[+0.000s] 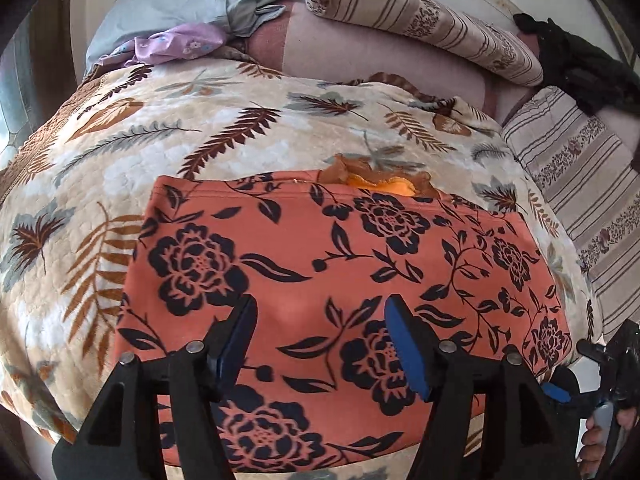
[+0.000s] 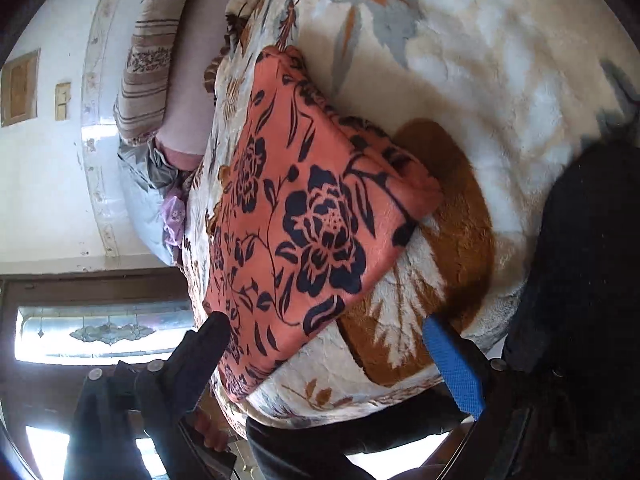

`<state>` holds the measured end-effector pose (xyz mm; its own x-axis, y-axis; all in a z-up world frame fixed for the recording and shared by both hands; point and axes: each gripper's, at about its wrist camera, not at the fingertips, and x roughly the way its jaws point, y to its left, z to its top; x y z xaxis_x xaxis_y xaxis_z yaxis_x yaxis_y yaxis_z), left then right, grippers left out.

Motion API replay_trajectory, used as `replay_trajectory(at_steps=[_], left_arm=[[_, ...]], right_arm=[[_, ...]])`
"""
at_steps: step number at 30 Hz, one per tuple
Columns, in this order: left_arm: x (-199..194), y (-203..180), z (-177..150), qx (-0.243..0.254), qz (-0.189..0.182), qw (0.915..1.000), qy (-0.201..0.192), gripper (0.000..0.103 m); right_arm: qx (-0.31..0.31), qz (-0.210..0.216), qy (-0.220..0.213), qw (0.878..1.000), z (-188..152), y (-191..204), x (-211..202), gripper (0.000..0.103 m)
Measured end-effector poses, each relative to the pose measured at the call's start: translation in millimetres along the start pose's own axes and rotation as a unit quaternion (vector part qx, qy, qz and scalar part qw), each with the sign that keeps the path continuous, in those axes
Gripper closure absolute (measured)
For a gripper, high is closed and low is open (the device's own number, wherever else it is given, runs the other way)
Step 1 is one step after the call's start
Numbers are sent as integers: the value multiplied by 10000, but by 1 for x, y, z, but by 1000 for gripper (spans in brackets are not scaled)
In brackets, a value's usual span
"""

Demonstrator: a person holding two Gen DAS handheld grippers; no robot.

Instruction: Fold small clothes

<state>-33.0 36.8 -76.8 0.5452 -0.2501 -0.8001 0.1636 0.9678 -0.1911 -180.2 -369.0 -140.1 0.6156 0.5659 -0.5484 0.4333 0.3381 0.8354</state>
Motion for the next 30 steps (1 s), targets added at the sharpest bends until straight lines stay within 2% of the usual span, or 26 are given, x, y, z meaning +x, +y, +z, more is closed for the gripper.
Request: replay_trajectory(at_steps=[3,5,7,9,11,13,15,17,18,19,20,21,23,26,30], left_arm=[[6,-9,-2,-52,-17,10000,45,36],[8,-13,-2,-97,25,9999,55,36],[10,-13,-3,-157,17,9998,81,36],[12,-13,-3,-209,55,9997,100,36],[13,-14,-4,-241,48,9997,91,36],[14,-15,-4,-264,46,9996,44,36],[25,-21,-8,-57,183,9997,141,33],[57,-30,-18,533,598,9942,720,33],[55,-34,-19,671,691,9942,469,33],[54,-36,-18,655,723,9939,509,35],[50,-35,-15,567,632,9951,511,41],[46,-33,-13,495,537,9961,502,46],[39,-21,-9,257,279,9982,463,52],[17,11,-6,-358,-113,9990,244,52],[-27,65,-4,-960,-152,9948,-294,52]], right_arm=[[176,290,-422,9985,17,-2,-3,5],[276,187,-564,9979,26,-5,0,7],[291,199,-598,9976,31,-5,2,15],[139,-13,-600,9981,34,-2,3,36],[75,-95,-577,9983,37,-1,4,45],[97,-77,-575,9983,37,-2,5,46],[128,-66,-575,9982,38,-2,5,41],[4,-99,-580,9983,39,4,9,35],[-249,-207,-554,9979,39,13,13,36],[-477,-300,-543,9969,40,23,15,40],[-573,-441,-460,9963,40,29,19,76],[-661,-577,-486,9950,41,38,20,92],[-1109,-805,-583,9889,37,67,20,92],[-2041,-884,-758,9720,16,131,21,92],[-3164,-745,-765,9426,-33,215,40,92]])
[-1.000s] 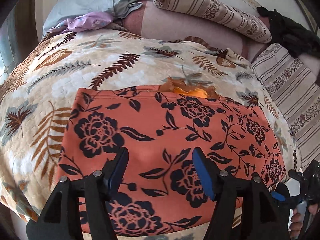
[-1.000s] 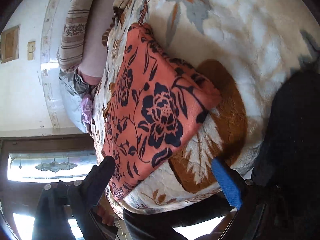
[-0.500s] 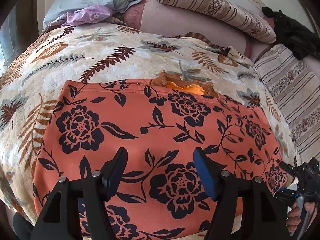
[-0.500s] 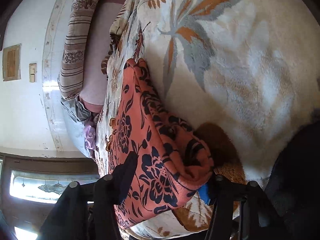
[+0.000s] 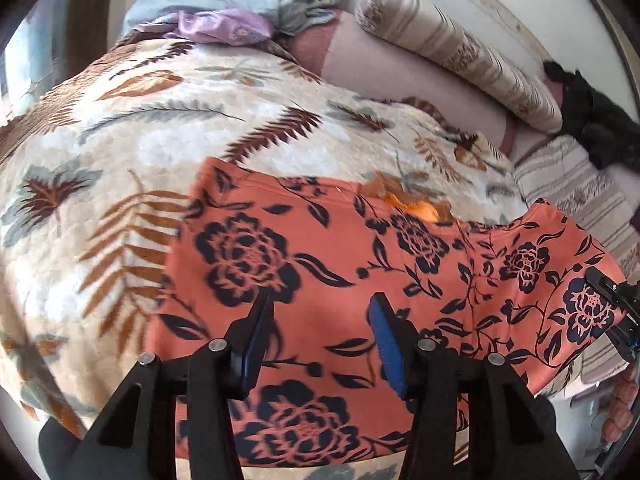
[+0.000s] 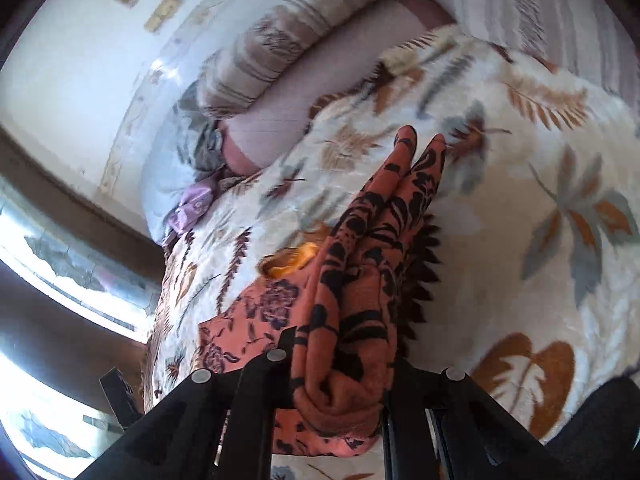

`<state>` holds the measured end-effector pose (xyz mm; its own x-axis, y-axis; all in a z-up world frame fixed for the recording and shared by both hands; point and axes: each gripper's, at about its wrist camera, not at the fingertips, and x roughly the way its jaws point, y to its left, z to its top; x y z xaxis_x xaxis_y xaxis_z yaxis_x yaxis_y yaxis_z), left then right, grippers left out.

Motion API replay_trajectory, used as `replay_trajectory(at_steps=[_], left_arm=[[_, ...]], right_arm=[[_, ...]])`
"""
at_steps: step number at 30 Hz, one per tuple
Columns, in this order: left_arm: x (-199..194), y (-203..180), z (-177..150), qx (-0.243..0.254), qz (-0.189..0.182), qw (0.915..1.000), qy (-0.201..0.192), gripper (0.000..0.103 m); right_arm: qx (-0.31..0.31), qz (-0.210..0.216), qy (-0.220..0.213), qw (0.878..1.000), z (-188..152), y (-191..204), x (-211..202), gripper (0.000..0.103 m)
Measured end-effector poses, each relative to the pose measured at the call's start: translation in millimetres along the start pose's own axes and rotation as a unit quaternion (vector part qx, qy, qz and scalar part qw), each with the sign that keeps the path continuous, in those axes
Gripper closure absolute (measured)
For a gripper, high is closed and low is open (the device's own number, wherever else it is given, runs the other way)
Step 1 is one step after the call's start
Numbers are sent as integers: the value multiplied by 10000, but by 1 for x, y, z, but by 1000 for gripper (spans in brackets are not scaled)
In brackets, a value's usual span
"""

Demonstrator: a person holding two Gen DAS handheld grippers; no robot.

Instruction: Fold small clothes

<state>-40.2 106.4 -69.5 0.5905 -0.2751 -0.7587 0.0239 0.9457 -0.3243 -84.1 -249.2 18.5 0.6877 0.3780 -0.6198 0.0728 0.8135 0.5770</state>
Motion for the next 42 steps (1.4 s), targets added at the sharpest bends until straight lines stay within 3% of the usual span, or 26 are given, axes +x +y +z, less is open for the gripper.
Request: replay_trajectory(at_steps=[3,7,11,13,14,16,18,21,24,27,35,37,38,42], left_arm=[[-34,43,6,-408,38,9985,-367,52],[-66,101,1,-935,174,9934,-641,52],[-72,143,-15,-1350,208,9896,-463,52],[-65,152,-21,-1522,-62,9879,-287,52],[-63,152,-23,-1589,-203,9869,-212,52],[-58,144,-20,-1616,-625,9848,-77,50],[-51,130,-7,-1622,-1100,9806,-26,35],[-35,107,23,-1541,-1742,9725,109,23],[-10,91,49,-1586,-1889,9682,420,23],[22,84,64,-1830,-2092,9563,906,23],[65,72,79,-1808,-1900,9527,1534,25],[67,68,81,-1616,-1786,9598,1438,62],[69,66,83,-1482,-1641,9631,1536,91],[50,67,89,-1172,-1577,9728,1228,90]], right_arm=[[-815,244,142,9963,-14,74,16,92],[-1455,553,701,9853,-59,143,63,92],[-1757,604,1628,9690,-122,167,136,92],[-1767,455,2324,9554,-156,157,181,92],[-1609,505,2396,9561,-164,149,190,91],[-1558,610,2286,9590,-162,149,183,92],[-1551,674,2241,9598,-153,148,176,92],[-1464,783,2242,9603,-148,146,175,92],[-1380,910,2128,9630,-147,140,170,92],[-1311,1043,2017,9650,-146,138,161,92],[-1381,1257,1916,9635,-145,137,149,92],[-1370,1258,1933,9634,-146,135,150,92],[-1402,1229,1909,9637,-145,134,148,92],[-1616,1204,1781,9632,-145,152,147,92]])
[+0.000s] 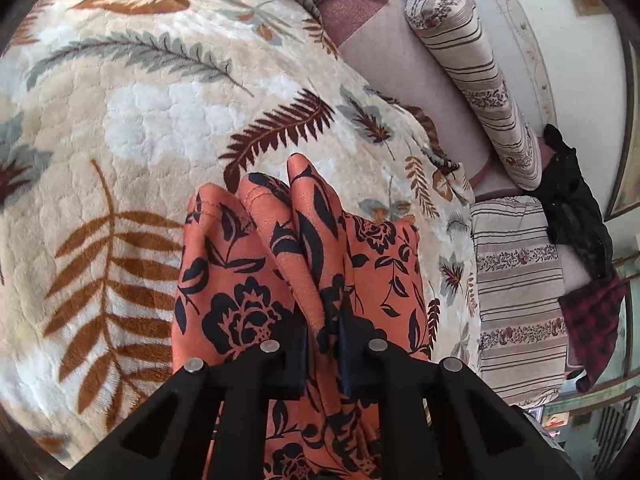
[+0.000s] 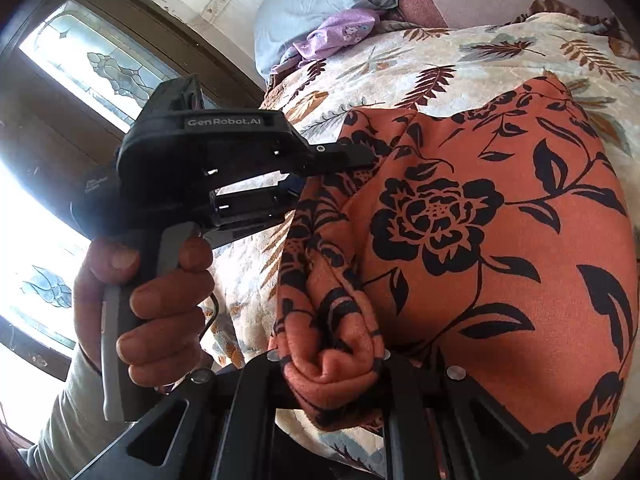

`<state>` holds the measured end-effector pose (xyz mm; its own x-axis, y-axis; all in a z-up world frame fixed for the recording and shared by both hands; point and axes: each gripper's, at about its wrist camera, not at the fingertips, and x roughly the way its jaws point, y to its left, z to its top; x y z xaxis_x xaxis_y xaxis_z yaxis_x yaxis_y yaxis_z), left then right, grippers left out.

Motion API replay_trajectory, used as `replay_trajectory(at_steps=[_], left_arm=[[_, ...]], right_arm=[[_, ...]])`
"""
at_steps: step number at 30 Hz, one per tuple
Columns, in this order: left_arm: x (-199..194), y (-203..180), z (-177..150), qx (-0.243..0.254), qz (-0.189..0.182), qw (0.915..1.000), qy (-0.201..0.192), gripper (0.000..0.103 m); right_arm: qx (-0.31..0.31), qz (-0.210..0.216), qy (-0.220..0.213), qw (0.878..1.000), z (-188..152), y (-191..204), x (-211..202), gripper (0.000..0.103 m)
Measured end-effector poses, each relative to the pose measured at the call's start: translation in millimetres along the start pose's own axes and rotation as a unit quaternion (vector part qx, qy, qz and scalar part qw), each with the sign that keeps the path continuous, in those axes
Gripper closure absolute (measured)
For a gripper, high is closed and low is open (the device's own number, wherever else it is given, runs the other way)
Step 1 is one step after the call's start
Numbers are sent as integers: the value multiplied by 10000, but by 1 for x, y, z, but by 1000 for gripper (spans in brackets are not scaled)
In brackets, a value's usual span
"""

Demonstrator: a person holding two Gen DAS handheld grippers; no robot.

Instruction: Fold small clothes

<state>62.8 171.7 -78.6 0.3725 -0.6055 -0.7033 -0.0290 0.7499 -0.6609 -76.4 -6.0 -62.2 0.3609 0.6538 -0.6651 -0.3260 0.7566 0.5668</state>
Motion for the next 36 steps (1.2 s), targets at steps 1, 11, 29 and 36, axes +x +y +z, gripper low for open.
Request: replay_trajectory(at_steps=[1,11,29,36], left_arm=[[-8,0,2,77,-37,9999,-84,90],[12,74,-7,-273,3,9991,321,90],[18,64,3,664,125,9972,317,87],[-3,69,-1,394,98,9991,127,81]], right_arm=[[-102,-35,-29,9999,2,7,-1,92],[-769,-692,520,9933,-24,32,51,85],[-1310,-492,130,9901,-50,55,36,80],[-1931,-512,163,9797,-75,66,34,73]])
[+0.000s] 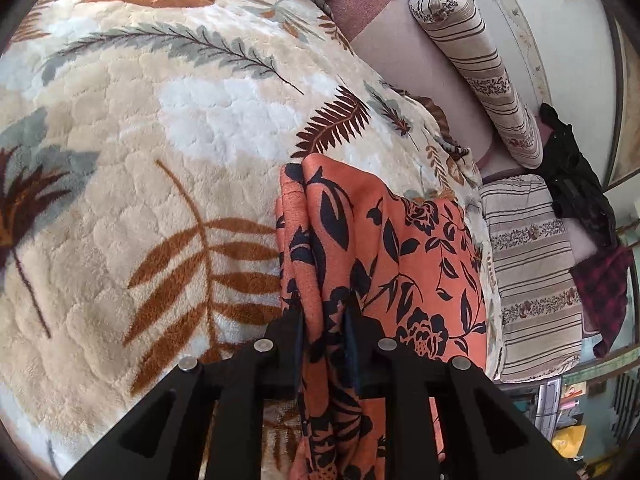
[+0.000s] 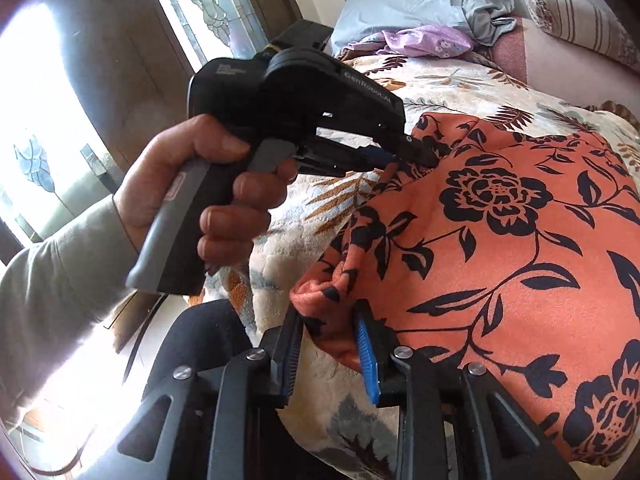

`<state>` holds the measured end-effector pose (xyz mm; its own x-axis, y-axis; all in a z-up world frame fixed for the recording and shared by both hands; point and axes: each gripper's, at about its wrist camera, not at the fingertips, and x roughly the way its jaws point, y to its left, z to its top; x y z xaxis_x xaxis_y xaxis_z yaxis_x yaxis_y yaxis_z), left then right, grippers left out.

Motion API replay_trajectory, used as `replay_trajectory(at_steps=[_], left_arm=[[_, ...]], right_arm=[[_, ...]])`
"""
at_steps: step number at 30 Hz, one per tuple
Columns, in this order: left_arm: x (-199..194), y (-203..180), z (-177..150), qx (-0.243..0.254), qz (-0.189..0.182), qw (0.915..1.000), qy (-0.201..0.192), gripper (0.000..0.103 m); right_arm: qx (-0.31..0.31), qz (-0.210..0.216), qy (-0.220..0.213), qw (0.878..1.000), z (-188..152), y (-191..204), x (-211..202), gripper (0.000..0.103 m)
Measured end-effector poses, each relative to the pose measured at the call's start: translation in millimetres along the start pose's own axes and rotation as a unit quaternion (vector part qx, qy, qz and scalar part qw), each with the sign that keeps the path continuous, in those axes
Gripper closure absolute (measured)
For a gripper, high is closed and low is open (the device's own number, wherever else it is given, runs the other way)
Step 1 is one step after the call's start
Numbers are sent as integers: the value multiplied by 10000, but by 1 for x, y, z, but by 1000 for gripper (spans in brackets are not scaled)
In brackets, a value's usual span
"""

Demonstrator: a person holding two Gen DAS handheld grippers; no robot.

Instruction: Fold small clothes

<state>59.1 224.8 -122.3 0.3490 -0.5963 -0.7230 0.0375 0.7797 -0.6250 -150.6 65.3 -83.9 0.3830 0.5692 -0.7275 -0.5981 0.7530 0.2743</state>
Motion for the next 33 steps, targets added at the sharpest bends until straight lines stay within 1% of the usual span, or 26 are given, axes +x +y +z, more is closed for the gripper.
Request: replay_trajectory(at_steps=[4,5,6,8,9,10,11,13,14,15,17,18,19,20,21,23,24,25,26,27,28,29,30,31,32,33], left_arm=[[-34,-12,-12,-13,258,9986,-464,82],[-43,-16,-17,-19,241,9981,-572,82],[-52,-22,-23,1,154,9976,-669,82],[-66,-34,-39,111,-18,9967,-805,82],[-67,-41,-50,214,-23,9966,-792,81],[-65,-46,-60,332,110,9967,-737,81],[-57,-47,-71,421,392,9963,-638,81],[-33,-35,-89,361,1146,9924,-246,81],[-29,-26,-98,287,1194,9921,-261,73],[-33,-20,-103,153,1100,9929,-431,65],[-46,-18,-106,-8,1186,9916,-519,65],[-52,-23,-106,60,1253,9902,-608,65],[-58,-31,-105,187,1364,9880,-697,65],[-62,-40,-104,350,1474,9854,-782,68],[-66,-51,-103,518,1529,9831,-862,68],[-70,-73,-100,841,1470,9802,-1023,68],[-70,-84,-98,996,1443,9782,-1110,68],[-67,-95,-95,1158,1438,9759,-1166,68],[-62,-105,-93,1303,1468,9735,-1175,67],[-55,-112,-90,1399,1540,9708,-1191,65],[-48,-115,-88,1456,1642,9679,-1228,63],[-40,-116,-87,1458,1787,9646,-1279,57],[-31,-113,-86,1399,1959,9617,-1308,53],[-22,-108,-86,1310,2108,9600,-1299,52],[-13,-100,-86,1227,2231,9594,-1215,52],[-2,-91,-86,1074,2383,9599,-1010,52]], right_arm=[[34,279,384,9989,-18,-1,5,72],[77,360,552,9978,-24,0,8,72],[103,399,626,9972,-29,-1,8,72],[123,533,669,9963,-40,-1,3,72],[136,604,668,9958,-44,-2,-2,72],[151,638,636,9958,-48,-4,-9,72],[172,649,580,9961,-51,-8,-18,72],[309,584,415,9970,-58,-21,-40,72],[446,552,309,9970,-62,-27,-54,72],[619,528,202,9965,-65,-38,-68,72],[1050,449,-76,9934,-71,-62,-99,72],[1287,434,-232,9905,-74,-76,-114,72],[1552,446,-370,9862,-75,-93,-126,72],[1860,493,-474,9802,-77,-110,-134,67],[2175,538,-567,9729,-80,-127,-140,50],[2773,637,-771,9556,-82,-160,-143,22],[3033,719,-750,9472,-81,-174,-141,22],[3250,910,-740,9384,-77,-188,-138,22],[3453,1220,-733,9276,-72,-201,-131,22],[3665,1400,-695,9172,-68,-213,-123,22],[3834,1473,-651,9094,-62,-222,-115,22],[3938,1678,-624,9016,-55,-230,-107,22],[4074,1904,-584,8913,-49,-238,-97,22],[4262,1932,-516,8822,-45,-245,-87,22],[4389,1886,-377,8777,-40,-251,-77,22],[4425,1930,-150,8756,-37,-256,-65,22]])
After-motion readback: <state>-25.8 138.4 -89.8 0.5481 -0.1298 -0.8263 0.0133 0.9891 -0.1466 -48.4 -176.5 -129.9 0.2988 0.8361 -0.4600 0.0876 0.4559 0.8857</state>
